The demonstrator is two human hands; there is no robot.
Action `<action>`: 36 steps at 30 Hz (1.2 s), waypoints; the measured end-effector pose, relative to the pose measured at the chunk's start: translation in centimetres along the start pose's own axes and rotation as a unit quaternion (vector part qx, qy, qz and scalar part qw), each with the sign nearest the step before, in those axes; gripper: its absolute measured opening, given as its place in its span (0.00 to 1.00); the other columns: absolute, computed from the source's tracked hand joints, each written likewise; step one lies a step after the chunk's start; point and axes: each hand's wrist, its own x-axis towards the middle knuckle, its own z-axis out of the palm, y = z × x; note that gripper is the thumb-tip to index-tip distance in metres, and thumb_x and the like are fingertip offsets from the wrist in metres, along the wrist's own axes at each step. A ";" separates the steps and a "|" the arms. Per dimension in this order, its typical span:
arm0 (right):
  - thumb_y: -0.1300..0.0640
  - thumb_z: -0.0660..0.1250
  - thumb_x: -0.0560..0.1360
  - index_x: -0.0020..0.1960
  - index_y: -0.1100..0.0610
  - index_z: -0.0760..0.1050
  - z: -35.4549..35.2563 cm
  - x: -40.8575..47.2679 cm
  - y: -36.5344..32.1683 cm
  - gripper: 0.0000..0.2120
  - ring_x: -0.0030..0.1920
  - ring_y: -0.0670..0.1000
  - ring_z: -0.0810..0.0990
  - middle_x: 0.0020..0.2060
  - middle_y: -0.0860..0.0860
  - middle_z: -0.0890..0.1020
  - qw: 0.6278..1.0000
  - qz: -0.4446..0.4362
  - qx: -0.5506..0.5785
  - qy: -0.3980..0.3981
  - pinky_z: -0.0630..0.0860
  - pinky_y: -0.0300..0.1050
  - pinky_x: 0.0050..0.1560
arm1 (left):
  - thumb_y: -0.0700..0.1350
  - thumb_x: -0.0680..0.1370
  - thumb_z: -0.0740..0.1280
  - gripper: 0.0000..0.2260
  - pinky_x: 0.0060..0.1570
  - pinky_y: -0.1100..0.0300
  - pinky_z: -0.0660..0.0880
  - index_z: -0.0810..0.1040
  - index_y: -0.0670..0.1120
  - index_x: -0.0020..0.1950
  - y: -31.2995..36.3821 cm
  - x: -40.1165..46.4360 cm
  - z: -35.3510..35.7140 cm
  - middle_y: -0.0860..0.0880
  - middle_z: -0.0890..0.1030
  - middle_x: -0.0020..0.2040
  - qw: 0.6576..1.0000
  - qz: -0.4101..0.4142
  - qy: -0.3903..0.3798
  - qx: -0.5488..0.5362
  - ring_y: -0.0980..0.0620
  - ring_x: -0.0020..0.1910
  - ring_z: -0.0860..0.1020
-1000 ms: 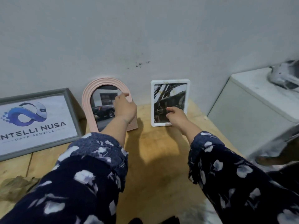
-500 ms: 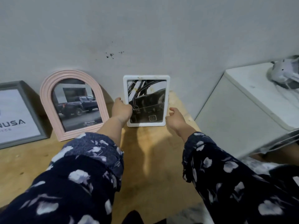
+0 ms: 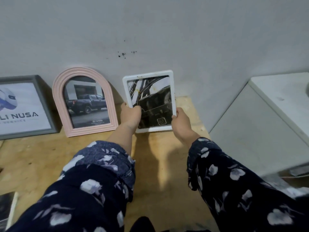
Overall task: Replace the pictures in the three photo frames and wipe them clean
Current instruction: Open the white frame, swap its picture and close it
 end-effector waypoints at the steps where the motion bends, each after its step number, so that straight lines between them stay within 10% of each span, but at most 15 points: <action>1: 0.63 0.54 0.80 0.68 0.55 0.66 -0.2 -0.2 -0.8 0.17 0.44 0.51 0.75 0.49 0.51 0.76 1.000 -0.017 -0.004 0.003 0.73 0.44 0.41 | 0.39 0.78 0.60 0.30 0.60 0.52 0.70 0.51 0.43 0.78 0.1 -0.3 -0.5 0.43 0.66 0.72 1.000 -0.010 0.008 -0.013 0.45 0.62 0.71; 11: 0.66 0.59 0.76 0.63 0.56 0.70 1.4 -6.4 -8.6 0.16 0.51 0.58 0.76 0.54 0.55 0.75 0.944 -0.197 -0.261 0.032 0.73 0.49 0.46 | 0.50 0.81 0.56 0.28 0.73 0.44 0.55 0.50 0.48 0.79 0.4 -3.8 -10.3 0.47 0.60 0.77 0.981 0.024 0.188 -0.051 0.41 0.74 0.61; 16: 0.66 0.58 0.75 0.65 0.57 0.69 5.5 -11.6 -10.2 0.19 0.55 0.59 0.74 0.58 0.56 0.75 0.864 -0.305 -0.393 0.070 0.71 0.51 0.52 | 0.56 0.82 0.47 0.21 0.66 0.48 0.65 0.67 0.49 0.70 -0.5 -6.5 -16.4 0.48 0.73 0.59 0.988 0.093 0.122 0.018 0.45 0.60 0.72; 19: 0.68 0.57 0.74 0.66 0.57 0.69 8.4 -14.8 -9.8 0.21 0.55 0.59 0.73 0.59 0.56 0.75 0.843 -0.331 -0.416 0.082 0.68 0.51 0.56 | 0.60 0.82 0.42 0.27 0.70 0.45 0.60 0.65 0.46 0.72 -2.7 -7.7 -18.9 0.45 0.71 0.68 0.989 0.068 0.122 0.054 0.43 0.68 0.68; 36: 0.71 0.64 0.69 0.61 0.55 0.69 13.6 -24.4 -0.1 0.23 0.58 0.58 0.70 0.59 0.55 0.73 0.856 -0.287 -0.426 0.064 0.74 0.51 0.49 | 0.57 0.82 0.46 0.23 0.68 0.43 0.60 0.71 0.46 0.66 -13.8 -14.5 -21.9 0.42 0.76 0.63 0.979 -0.013 0.121 0.164 0.41 0.64 0.71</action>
